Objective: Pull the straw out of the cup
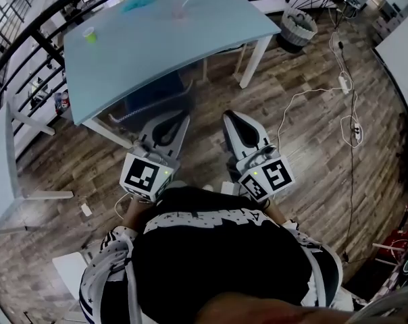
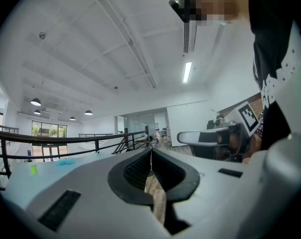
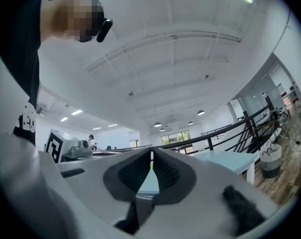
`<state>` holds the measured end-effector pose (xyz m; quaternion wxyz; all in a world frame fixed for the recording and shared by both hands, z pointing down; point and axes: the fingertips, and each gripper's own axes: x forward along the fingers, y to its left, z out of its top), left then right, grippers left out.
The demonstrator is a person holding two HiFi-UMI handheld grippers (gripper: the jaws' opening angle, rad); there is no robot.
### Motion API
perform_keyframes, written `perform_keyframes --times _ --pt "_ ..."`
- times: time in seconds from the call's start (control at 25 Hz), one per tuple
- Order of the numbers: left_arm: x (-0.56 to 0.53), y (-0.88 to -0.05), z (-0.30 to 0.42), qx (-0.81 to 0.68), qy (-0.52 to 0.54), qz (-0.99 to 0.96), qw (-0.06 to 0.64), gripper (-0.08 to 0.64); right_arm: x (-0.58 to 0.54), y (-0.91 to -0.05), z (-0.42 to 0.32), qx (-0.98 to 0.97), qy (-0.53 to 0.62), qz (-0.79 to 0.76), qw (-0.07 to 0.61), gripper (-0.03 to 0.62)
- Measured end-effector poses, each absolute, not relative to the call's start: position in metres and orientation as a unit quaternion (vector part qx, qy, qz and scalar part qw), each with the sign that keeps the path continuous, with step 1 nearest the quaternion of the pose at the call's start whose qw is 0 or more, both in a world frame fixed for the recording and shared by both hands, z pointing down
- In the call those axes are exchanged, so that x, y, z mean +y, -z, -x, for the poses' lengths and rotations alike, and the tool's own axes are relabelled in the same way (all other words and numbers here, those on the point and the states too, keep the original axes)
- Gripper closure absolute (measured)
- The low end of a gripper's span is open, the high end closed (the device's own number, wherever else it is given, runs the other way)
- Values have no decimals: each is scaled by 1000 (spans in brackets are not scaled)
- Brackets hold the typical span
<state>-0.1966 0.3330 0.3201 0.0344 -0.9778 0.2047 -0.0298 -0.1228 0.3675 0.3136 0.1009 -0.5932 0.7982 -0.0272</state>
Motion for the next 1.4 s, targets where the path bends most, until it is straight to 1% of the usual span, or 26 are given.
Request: perform_keyframes --times 0.36,0.8,0.96,1.12,1.4 --pt "328 -326 184 203 35 978 28 546 364 -318 109 793 34 599 106 565" --pt "297 -325 143 174 23 984 37 546 339 -313 78 783 10 614 97 565" --pt "281 -330 130 168 24 985 40 546 323 -316 66 780 11 618 92 565" --pt "260 -326 116 168 21 984 61 546 300 -315 56 782 11 616 90 565" --pt "219 -329 98 171 29 983 54 546 255 -320 38 784 16 615 82 565"
